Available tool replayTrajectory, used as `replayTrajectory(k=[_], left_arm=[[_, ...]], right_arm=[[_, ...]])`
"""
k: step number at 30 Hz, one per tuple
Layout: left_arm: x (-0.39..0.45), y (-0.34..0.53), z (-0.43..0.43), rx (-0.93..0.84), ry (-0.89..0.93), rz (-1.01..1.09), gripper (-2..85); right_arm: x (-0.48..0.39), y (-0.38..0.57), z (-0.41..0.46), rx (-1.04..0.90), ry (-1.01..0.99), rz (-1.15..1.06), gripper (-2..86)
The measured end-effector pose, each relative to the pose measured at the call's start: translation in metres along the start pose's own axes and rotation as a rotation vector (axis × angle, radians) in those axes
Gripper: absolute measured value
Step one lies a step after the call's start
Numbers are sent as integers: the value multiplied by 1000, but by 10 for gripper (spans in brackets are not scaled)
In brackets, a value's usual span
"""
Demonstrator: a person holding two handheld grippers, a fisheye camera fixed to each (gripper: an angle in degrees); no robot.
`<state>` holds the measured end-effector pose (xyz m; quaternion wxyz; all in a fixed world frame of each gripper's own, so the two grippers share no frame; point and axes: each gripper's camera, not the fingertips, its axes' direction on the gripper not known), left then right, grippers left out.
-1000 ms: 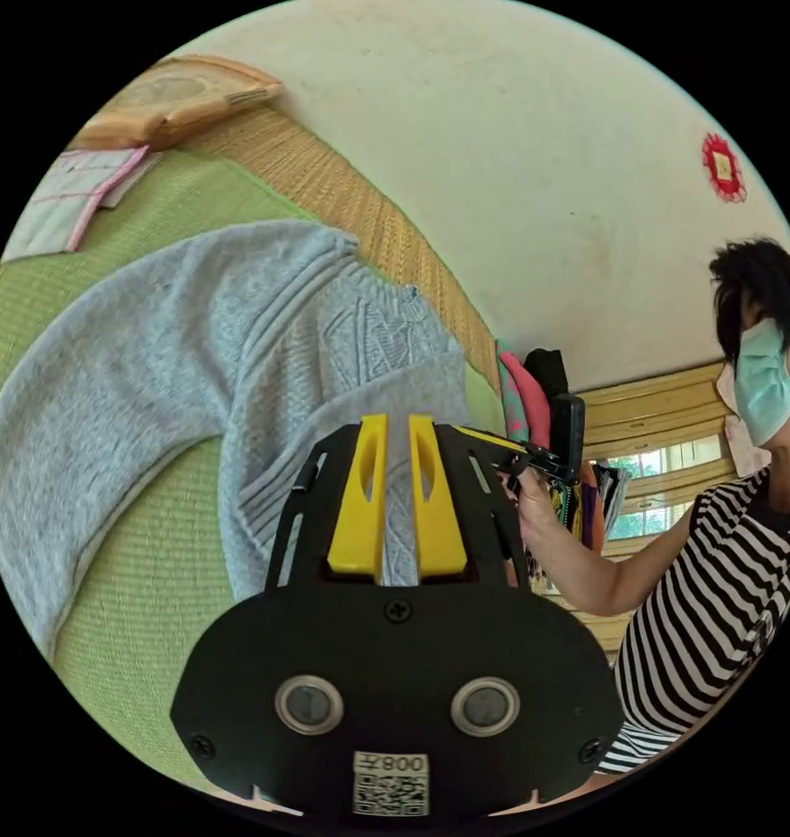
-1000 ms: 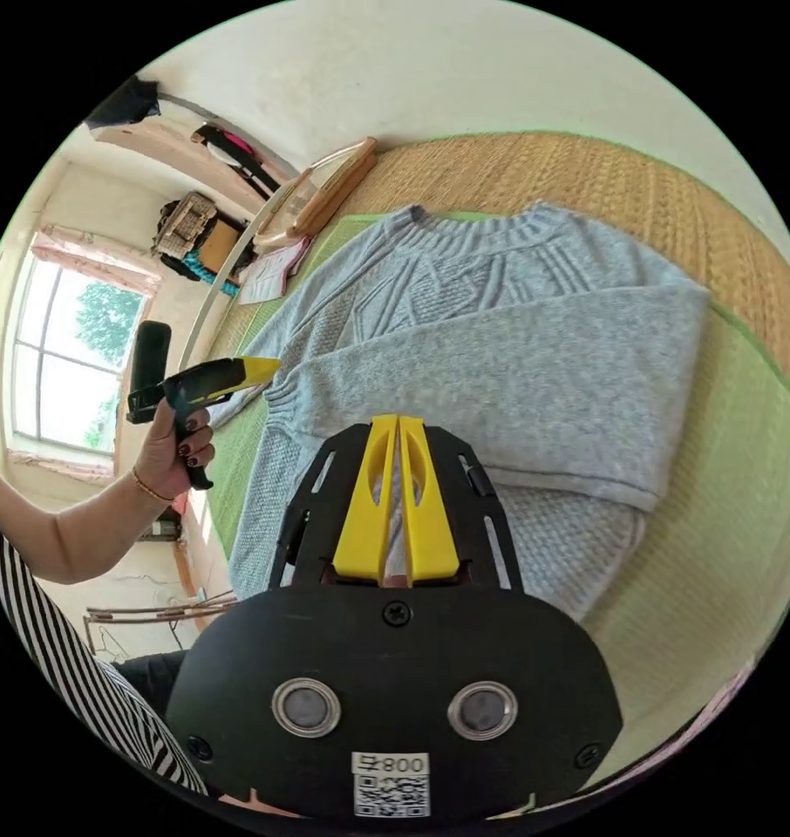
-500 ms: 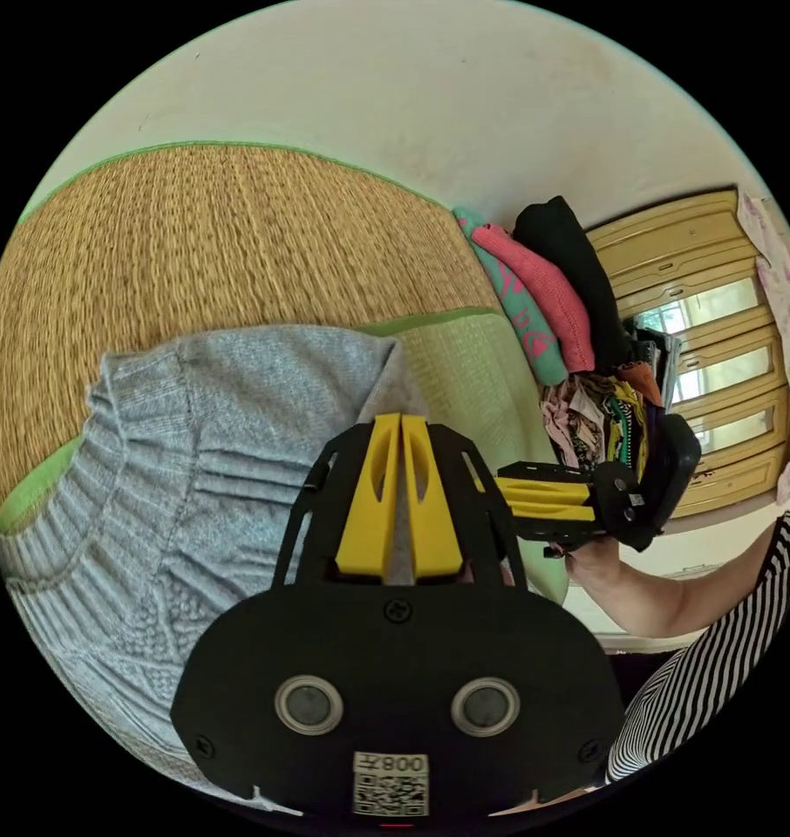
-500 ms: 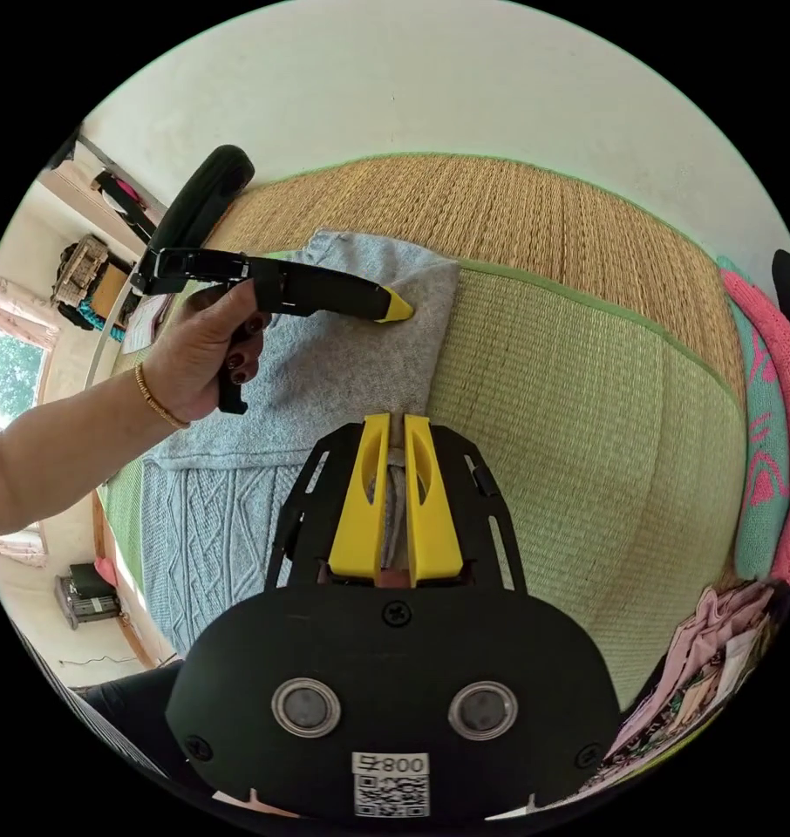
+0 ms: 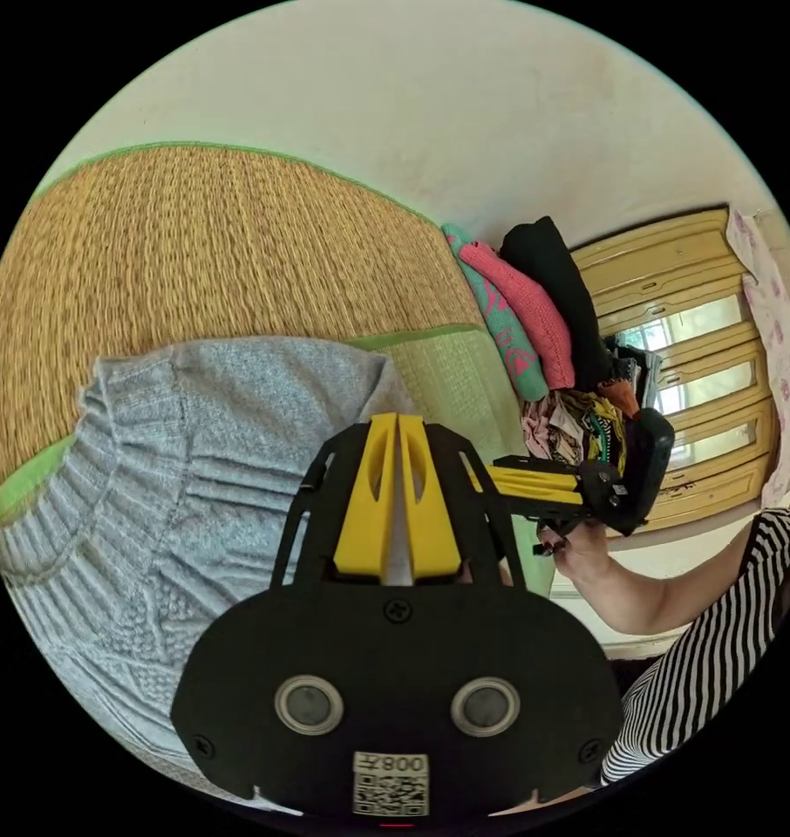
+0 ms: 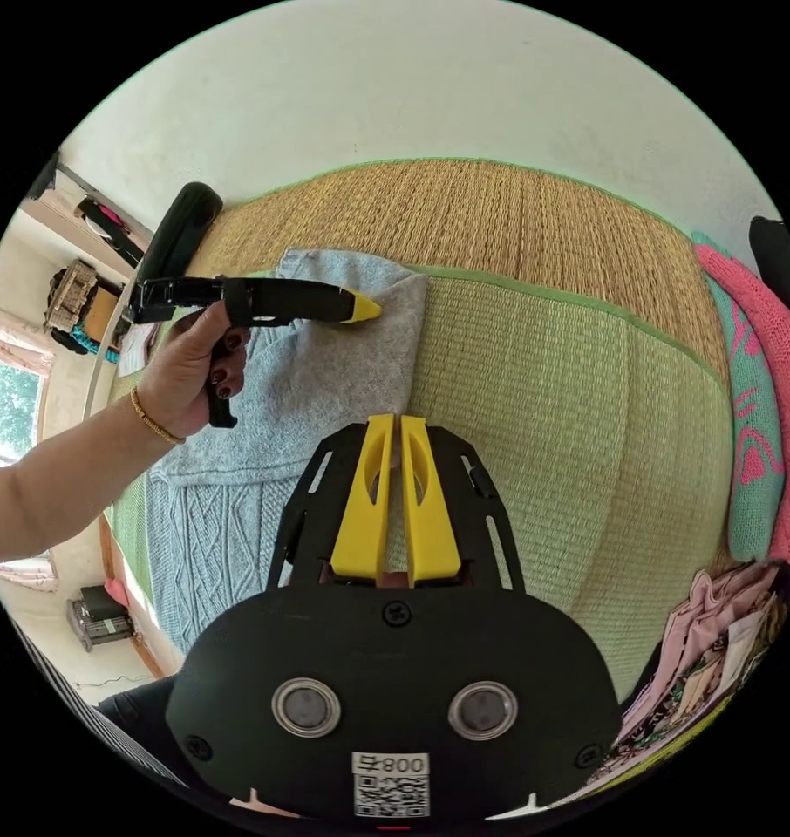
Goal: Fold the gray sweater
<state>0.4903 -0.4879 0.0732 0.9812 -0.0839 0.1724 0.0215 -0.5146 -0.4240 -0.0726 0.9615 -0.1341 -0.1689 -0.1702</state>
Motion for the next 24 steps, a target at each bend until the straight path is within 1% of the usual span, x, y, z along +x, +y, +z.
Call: replayTrajectory(k=[3,5,8,10,11,12,13,16,18,20,21,22,23,24], left_arm=[[-2,38,-17,87,14,9,2],[-8,78,-26,117,-29,-32,2],[-26,127,-25,76,-104,-122,2],[-43,154,-19,32,-142,-198,2],[-54,172,-16,42,-112,-232,2],[-58,180,-17,61,-76,-252,2],[-64,193,-18,72,-58,-280,2],[-64,226,-24,90,-134,-279,4],[-70,256,-31,135,-110,-322,5],[-85,310,-46,262,-28,-460,10],[-90,326,-50,305,-3,-497,12],[-98,358,-58,389,39,-577,17],[-105,392,-66,467,59,-664,27],[-107,409,-70,506,59,-706,33]], right_arm=[[-5,-15,-9,51,-26,-42,3],[-8,-33,-8,48,-24,-73,2],[-14,-64,5,39,16,-122,1],[-17,-85,33,-39,36,-146,0],[-17,-89,42,-68,45,-147,-1],[-17,-93,42,-35,21,-162,-2],[-17,-99,43,-60,13,-164,-3],[-22,-105,42,-68,38,-161,-3],[-30,-105,39,-61,11,-158,-3],[-47,-102,35,-47,-61,-183,-1],[-61,-99,37,-46,-101,-209,0],[-78,-96,41,-59,-131,-232,0],[-87,-95,45,-71,-151,-244,0],[-107,-92,54,-101,-205,-276,1]])
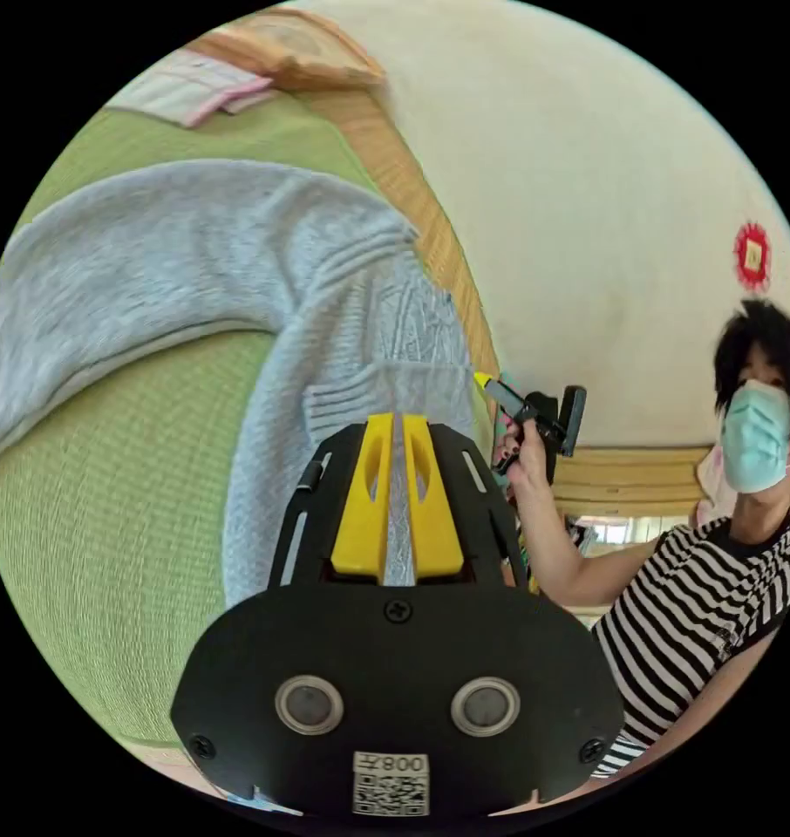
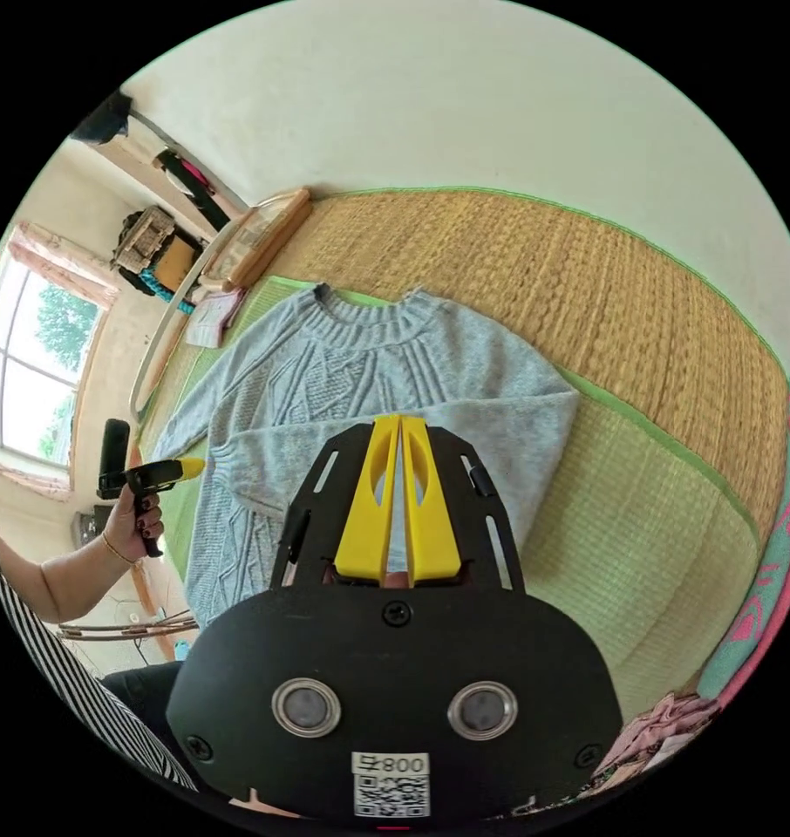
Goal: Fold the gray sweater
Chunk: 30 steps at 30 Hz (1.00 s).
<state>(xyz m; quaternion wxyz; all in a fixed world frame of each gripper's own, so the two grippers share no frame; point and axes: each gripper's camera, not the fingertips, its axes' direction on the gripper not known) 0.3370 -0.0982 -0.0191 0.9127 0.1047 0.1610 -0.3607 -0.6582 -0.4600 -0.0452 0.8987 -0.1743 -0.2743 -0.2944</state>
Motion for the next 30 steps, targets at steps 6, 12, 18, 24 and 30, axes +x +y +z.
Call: replayTrajectory(k=[6,12,18,24,30], left_arm=[[-99,87,-103,375,-55,-350,78],[-175,158,-164,710,-24,-576,99],[-221,181,-169,768,50,-631,85],[-225,183,-170,753,14,-609,40],[-176,153,-178,740,95,-362,28]], right_arm=[[-103,-11,81,-194,-159,-231,-1],[-143,-20,142,-300,-134,-308,-4],[-139,-18,170,-348,-103,-319,-4],[-116,-14,187,-357,-141,-284,-4],[-87,0,196,-346,-185,-238,-1]])
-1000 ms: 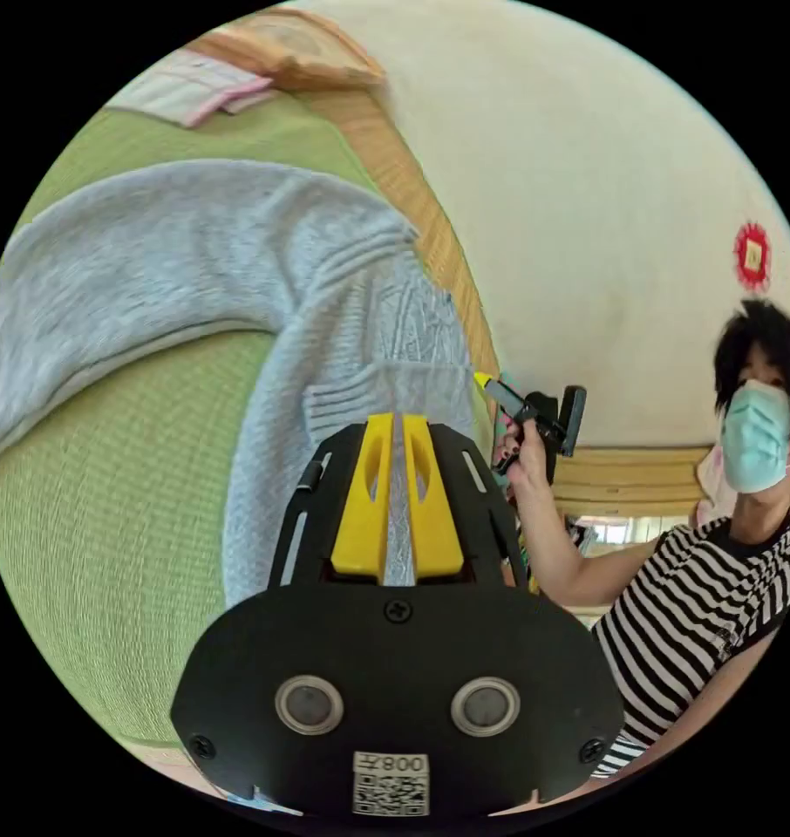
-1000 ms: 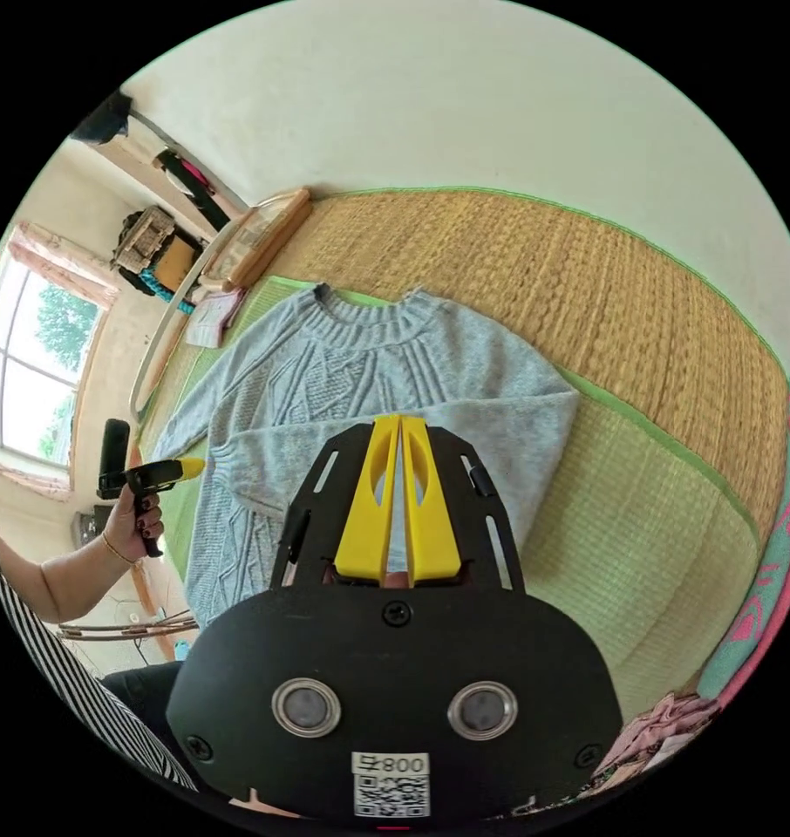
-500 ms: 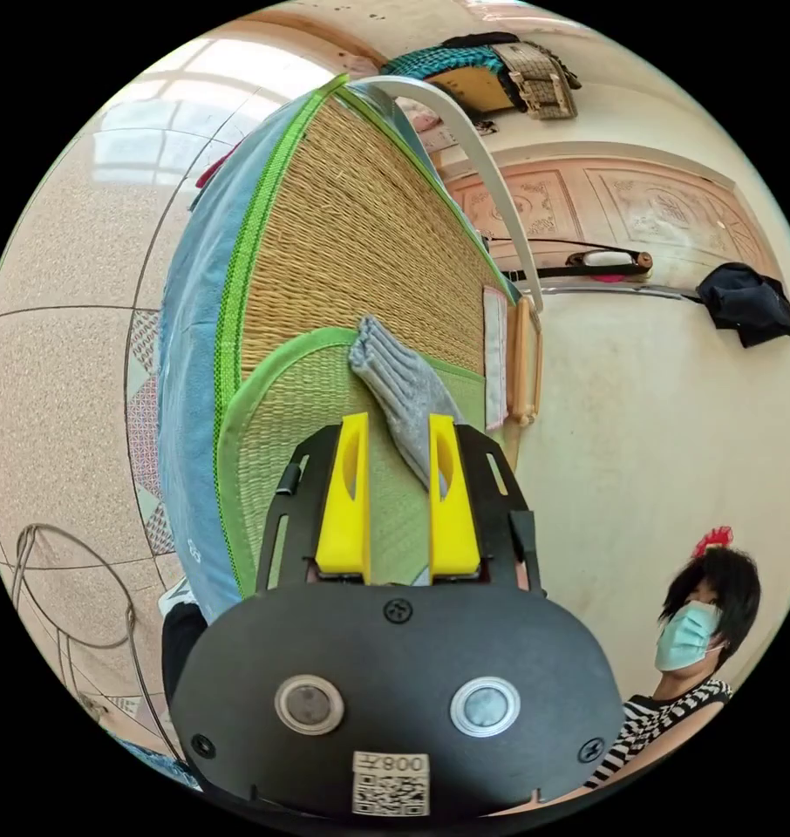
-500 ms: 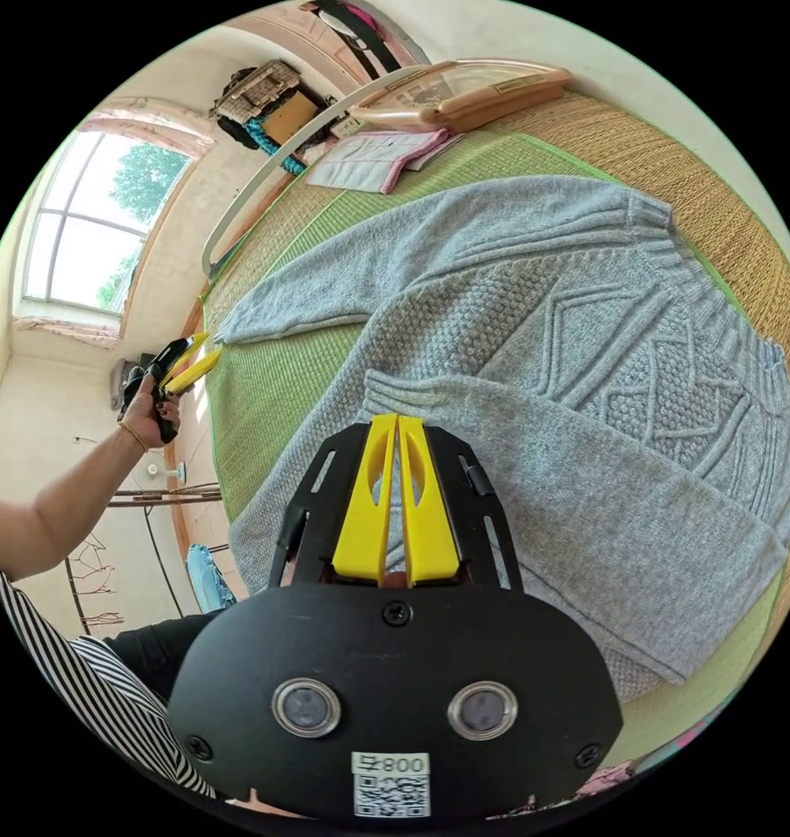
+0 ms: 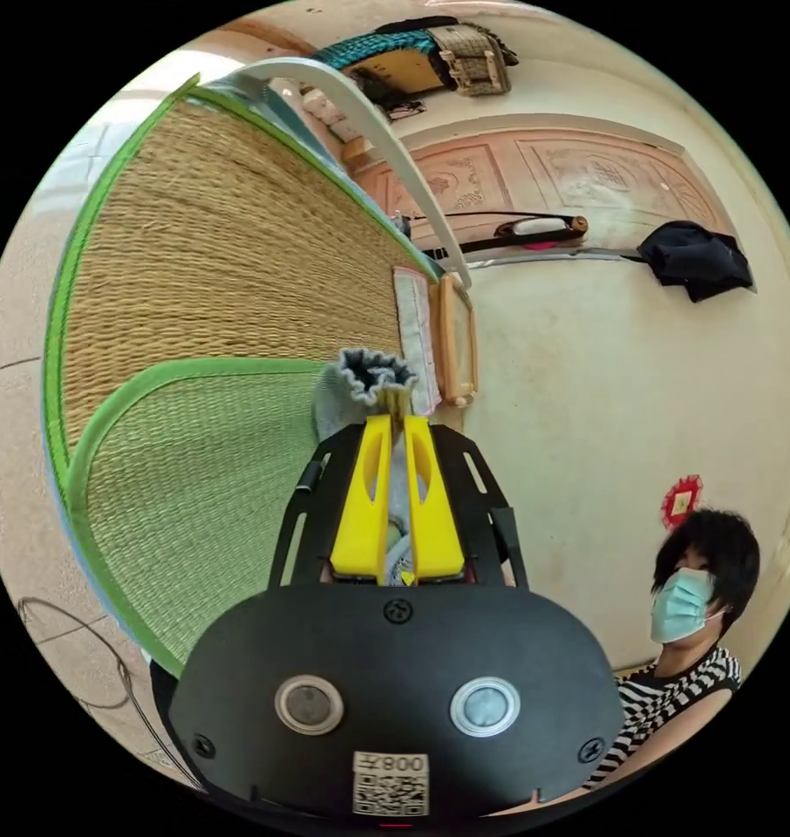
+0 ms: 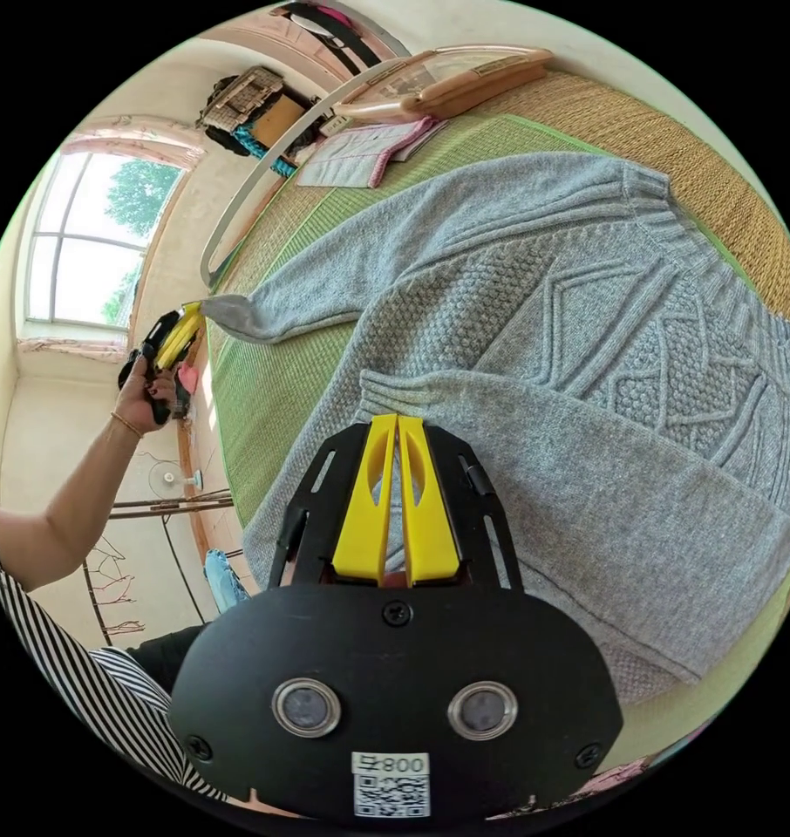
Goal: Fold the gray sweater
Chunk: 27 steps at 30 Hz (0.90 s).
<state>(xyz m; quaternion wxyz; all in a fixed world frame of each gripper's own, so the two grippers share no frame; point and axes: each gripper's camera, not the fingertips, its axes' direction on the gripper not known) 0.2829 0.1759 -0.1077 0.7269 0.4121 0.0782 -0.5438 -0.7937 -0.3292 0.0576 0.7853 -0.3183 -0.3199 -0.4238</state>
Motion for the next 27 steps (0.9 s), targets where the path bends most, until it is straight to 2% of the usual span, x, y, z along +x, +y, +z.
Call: replayTrajectory(k=[5,10,14,17,22,27], left_arm=[[113,-1,66,-213,170,363,26],[212,60,147,-525,259,697,25],[245,142,207,-790,185,838,24],[257,186,229,-904,133,876,24],[288,230,246,-982,41,965,24],[331,262,260,-1017,-47,1099,24]], right_arm=[[37,29,-26,114,-95,73,20],[108,89,-98,393,-316,155,66],[147,133,-127,512,-378,180,89],[180,168,-125,541,-450,226,105],[215,222,-105,549,-532,295,126],[220,251,-105,522,-437,306,135]])
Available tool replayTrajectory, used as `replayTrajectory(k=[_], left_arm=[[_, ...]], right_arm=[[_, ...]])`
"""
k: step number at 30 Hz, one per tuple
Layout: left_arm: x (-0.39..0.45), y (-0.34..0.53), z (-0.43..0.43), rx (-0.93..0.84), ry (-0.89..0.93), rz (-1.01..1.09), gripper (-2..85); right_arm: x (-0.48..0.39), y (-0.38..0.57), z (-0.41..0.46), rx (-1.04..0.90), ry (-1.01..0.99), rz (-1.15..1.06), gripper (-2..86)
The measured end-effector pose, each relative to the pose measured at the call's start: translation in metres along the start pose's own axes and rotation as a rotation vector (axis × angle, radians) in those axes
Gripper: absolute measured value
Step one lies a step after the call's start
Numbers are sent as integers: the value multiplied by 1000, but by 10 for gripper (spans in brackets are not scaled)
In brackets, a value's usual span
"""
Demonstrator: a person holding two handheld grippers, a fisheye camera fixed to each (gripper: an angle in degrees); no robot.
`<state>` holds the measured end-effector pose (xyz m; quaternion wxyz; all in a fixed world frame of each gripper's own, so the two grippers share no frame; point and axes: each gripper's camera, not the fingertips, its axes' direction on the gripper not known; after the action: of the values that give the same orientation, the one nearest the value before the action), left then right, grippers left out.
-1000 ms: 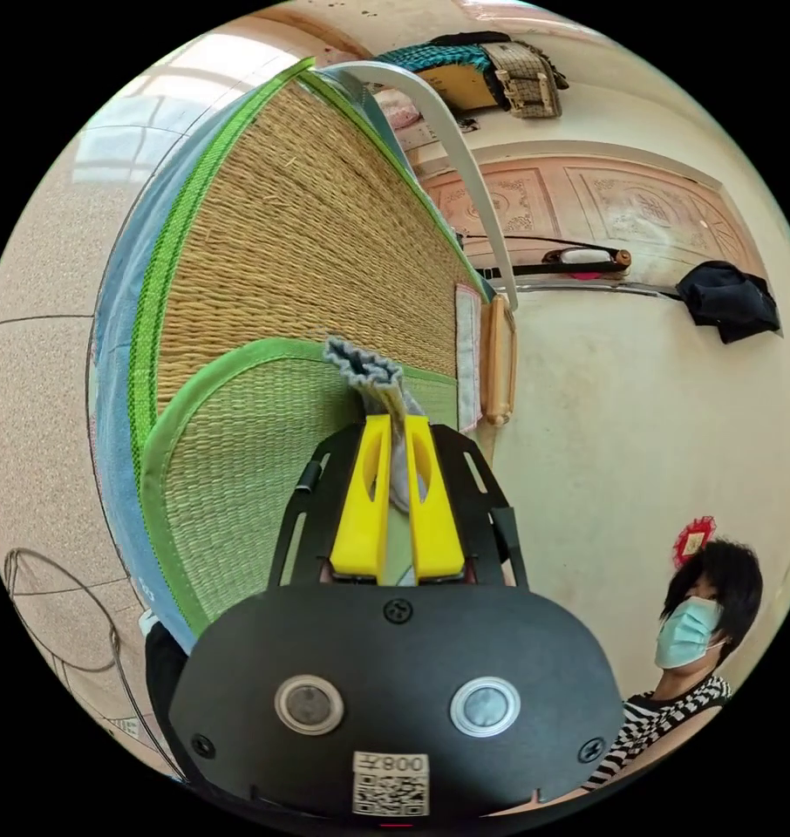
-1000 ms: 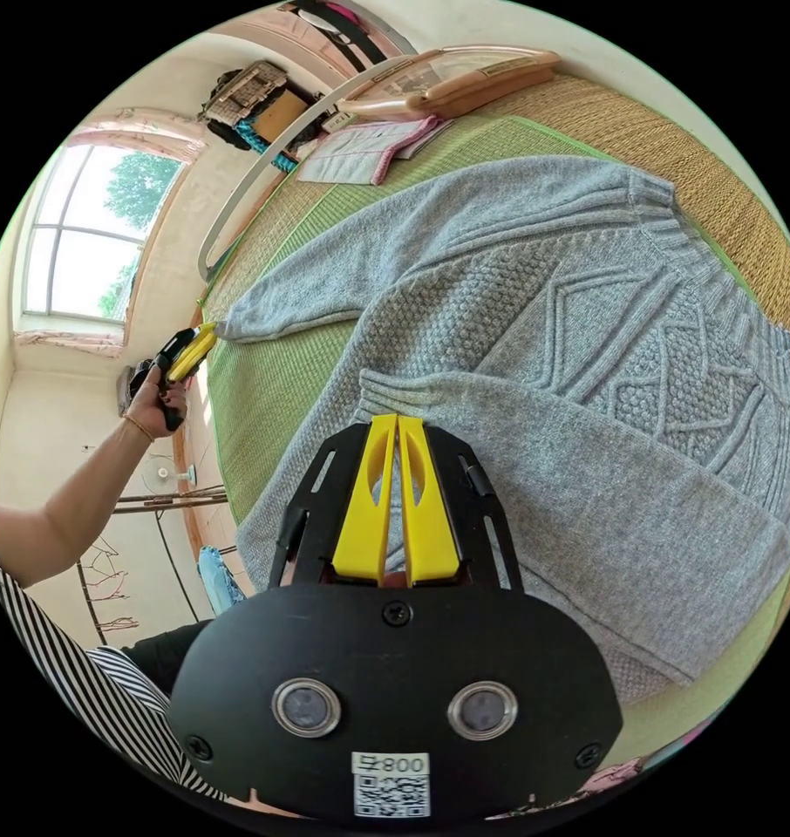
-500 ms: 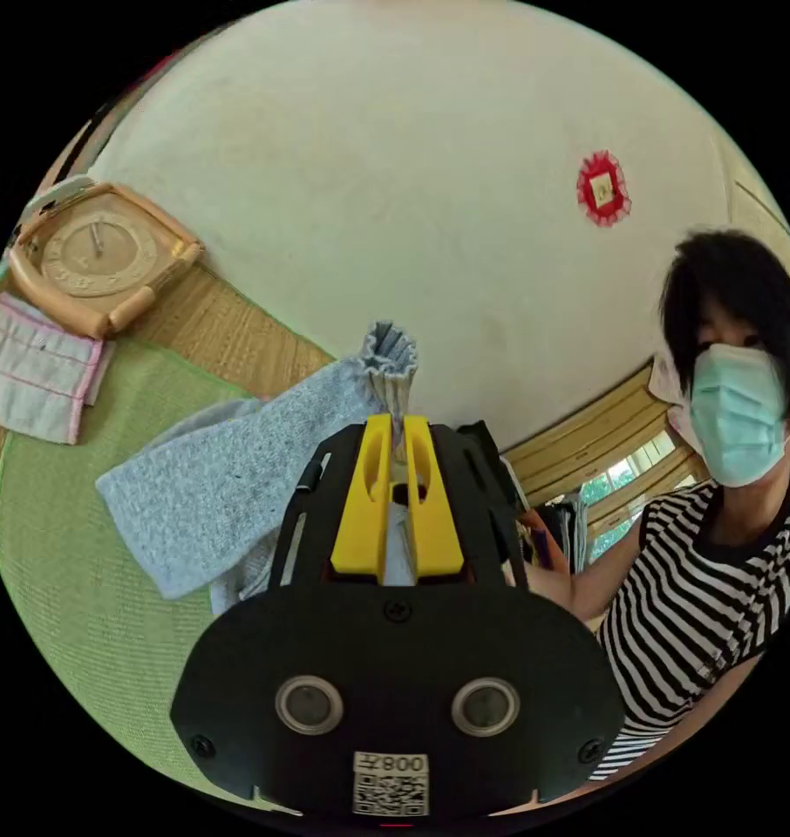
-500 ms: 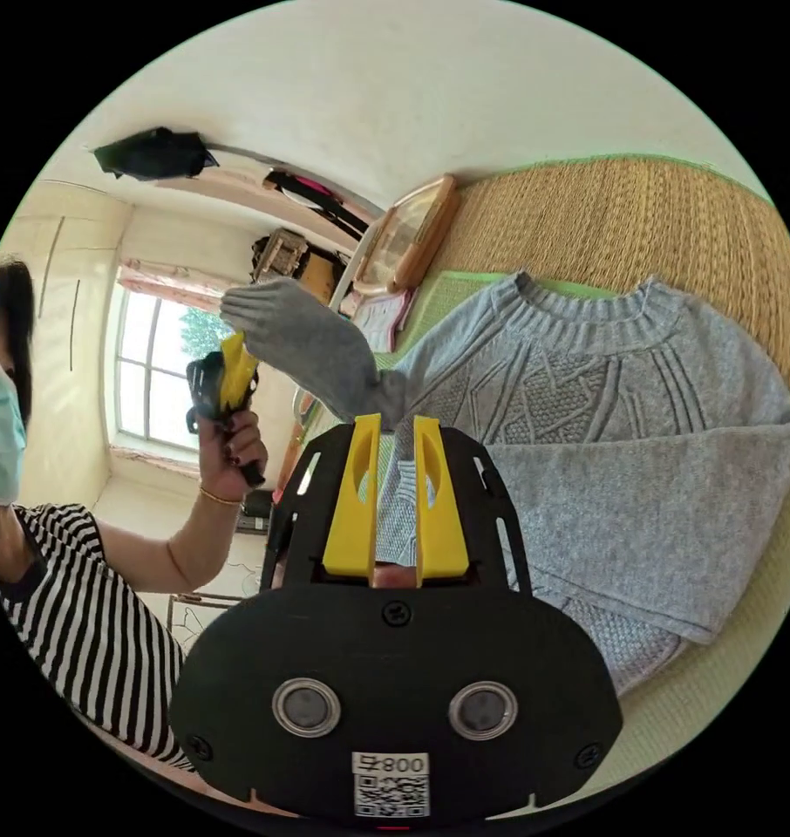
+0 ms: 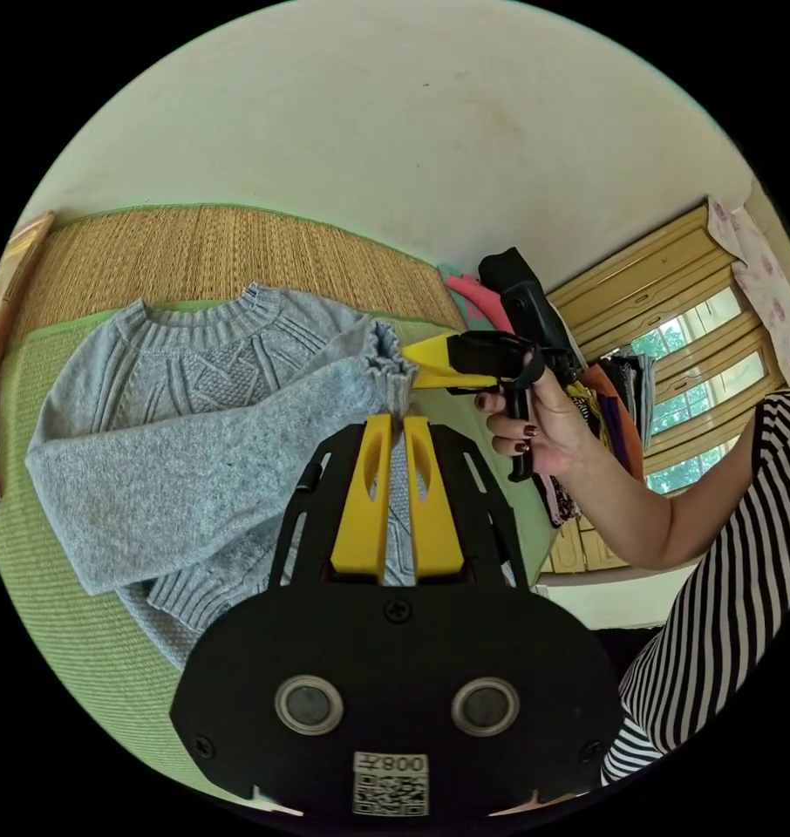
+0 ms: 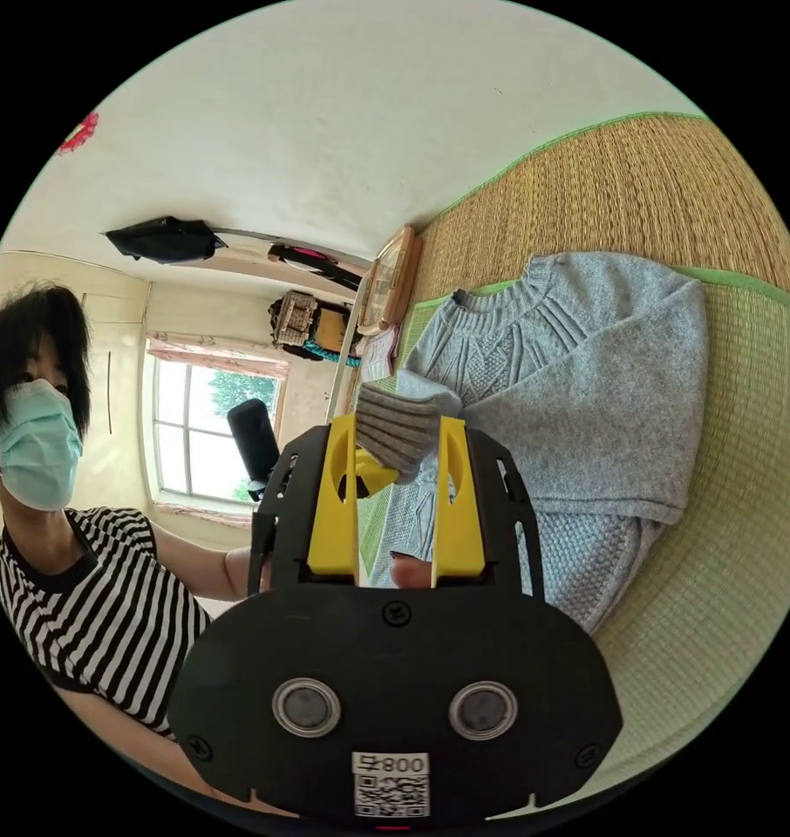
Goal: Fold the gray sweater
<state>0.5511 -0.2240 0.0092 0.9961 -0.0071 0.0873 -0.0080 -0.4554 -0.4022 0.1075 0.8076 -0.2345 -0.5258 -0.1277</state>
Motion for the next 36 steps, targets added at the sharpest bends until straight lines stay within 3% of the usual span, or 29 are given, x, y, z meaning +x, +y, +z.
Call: replayTrajectory(k=[10,19,23,27,36], left_arm=[[73,-67,22,-175,-143,168,26],[74,-82,71,-364,-118,80,29],[74,-90,62,-335,-70,61,24],[74,-97,56,-299,26,69,15],[55,-87,34,-328,33,31,3]], right_arm=[[33,43,-32,34,106,73,118],[90,96,-60,88,151,297,113],[74,92,-65,97,196,264,111],[51,76,-49,10,313,210,115],[5,43,-2,-194,566,102,73]])
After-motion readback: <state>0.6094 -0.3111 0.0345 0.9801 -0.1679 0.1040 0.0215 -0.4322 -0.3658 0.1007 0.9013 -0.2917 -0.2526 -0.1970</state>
